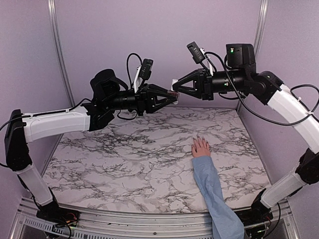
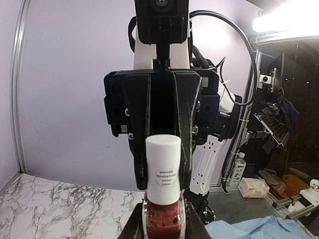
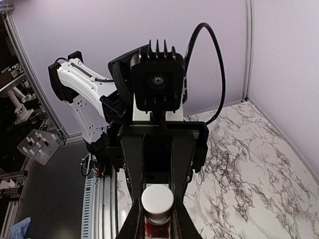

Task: Paint the nails
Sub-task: Unscrew the nail polish bottle.

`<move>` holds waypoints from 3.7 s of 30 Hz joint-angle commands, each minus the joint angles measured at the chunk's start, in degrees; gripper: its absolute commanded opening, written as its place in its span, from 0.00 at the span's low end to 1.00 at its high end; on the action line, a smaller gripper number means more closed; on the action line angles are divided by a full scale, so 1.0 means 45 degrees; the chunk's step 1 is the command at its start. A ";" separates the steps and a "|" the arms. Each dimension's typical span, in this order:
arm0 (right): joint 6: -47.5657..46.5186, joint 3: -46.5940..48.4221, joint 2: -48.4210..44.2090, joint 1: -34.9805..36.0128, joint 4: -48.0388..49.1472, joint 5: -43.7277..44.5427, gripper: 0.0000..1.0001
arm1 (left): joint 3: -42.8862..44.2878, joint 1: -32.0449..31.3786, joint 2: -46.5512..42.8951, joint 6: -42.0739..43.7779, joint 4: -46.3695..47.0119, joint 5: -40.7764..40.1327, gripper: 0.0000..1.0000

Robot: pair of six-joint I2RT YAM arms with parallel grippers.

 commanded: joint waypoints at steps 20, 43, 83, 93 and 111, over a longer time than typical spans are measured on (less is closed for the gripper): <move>0.3274 0.0647 0.0792 0.0251 -0.0756 0.5293 0.61 | -0.1478 -0.0875 -0.0017 0.1777 -0.0155 -0.6060 0.00; 0.4765 0.0395 0.1483 0.0250 -0.1710 0.6389 0.46 | -0.0470 -0.1699 0.0623 0.3908 -0.2148 -1.0167 0.00; 0.0323 -0.0295 0.0480 0.0247 0.1082 -0.2456 0.00 | -0.0005 -0.0950 0.0593 -0.0764 0.1793 -0.1130 0.00; 0.0781 -0.0044 0.0388 0.0169 0.0718 -0.1522 0.41 | -0.0795 -0.0871 0.0132 0.0006 0.1574 -0.2955 0.00; 0.3723 0.0784 0.0948 0.0116 -0.0722 0.5281 0.51 | -0.1185 -0.1008 -0.0245 0.2440 -0.1087 -0.8042 0.00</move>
